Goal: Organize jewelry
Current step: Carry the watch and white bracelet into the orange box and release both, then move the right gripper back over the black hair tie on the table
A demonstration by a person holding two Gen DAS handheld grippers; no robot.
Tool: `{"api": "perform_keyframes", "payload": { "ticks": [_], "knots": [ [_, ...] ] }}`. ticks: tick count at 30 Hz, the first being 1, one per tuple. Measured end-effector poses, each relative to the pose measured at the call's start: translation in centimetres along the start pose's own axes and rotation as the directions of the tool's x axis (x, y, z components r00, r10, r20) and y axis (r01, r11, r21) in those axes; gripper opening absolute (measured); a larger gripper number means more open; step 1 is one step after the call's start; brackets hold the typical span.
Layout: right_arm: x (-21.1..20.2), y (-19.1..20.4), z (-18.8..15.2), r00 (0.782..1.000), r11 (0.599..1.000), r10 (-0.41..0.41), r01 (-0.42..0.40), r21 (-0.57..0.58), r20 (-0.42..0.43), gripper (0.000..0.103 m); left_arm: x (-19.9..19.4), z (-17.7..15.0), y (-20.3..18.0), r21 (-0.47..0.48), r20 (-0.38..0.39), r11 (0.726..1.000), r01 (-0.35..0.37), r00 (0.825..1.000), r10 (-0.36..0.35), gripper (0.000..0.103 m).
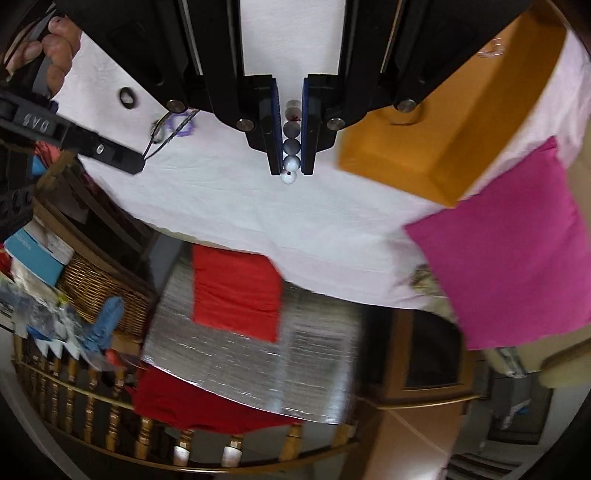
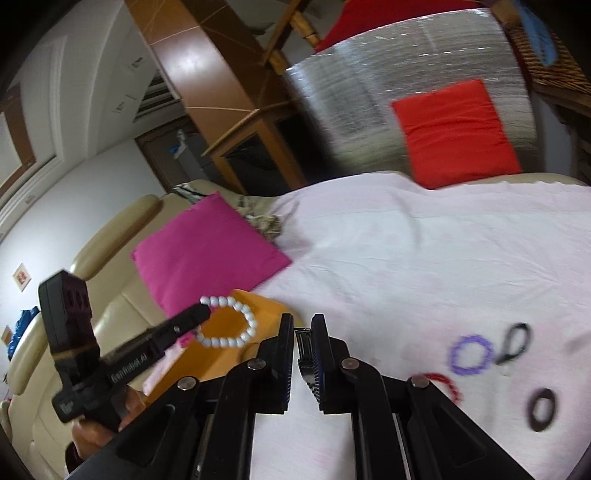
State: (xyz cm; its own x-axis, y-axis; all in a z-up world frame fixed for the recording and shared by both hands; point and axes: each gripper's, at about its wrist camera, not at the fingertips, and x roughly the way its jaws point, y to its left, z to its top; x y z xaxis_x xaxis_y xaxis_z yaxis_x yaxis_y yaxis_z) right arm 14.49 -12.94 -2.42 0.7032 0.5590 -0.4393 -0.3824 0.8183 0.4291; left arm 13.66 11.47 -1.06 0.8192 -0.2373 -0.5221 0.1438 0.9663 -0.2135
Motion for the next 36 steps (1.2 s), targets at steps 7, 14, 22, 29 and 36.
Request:
{"api": "perform_keyframes", "payload": {
  "ticks": [7, 14, 22, 29, 36],
  "knots": [
    [5.8, 5.7, -0.4, 0.993, 0.994, 0.108, -0.107, 0.018, -0.039, 0.011, -2.6, -1.9, 8.0, -0.084, -0.035, 0.978, -0.189, 0.982, 0.187, 0.009],
    [11.1, 7.7, -3.4, 0.957, 0.974, 0.205, -0.178, 0.139, -0.204, 0.018, -3.2, -5.1, 14.0, -0.228, -0.142, 0.904, -0.361, 0.931, 0.336, 0.037],
    [8.1, 2.6, -3.4, 0.989, 0.987, 0.039, -0.016, 0.162, -0.143, 0.042, -1.3, -4.4, 10.9, -0.154, -0.09, 0.923, -0.353, 0.935, 0.342, 0.056],
    [3.7, -4.1, -3.1, 0.982, 0.963, -0.128, 0.156, 0.219, -0.138, 0.042, 1.6, -4.0, 4.0, -0.043, -0.088, 0.965, -0.257, 0.964, 0.253, 0.057],
    [-3.0, -11.3, -2.8, 0.96, 0.901, -0.266, 0.281, 0.329, -0.09, 0.055, 5.6, -5.0, -2.9, 0.047, -0.144, 0.982, -0.186, 0.971, 0.19, 0.065]
  ]
}}
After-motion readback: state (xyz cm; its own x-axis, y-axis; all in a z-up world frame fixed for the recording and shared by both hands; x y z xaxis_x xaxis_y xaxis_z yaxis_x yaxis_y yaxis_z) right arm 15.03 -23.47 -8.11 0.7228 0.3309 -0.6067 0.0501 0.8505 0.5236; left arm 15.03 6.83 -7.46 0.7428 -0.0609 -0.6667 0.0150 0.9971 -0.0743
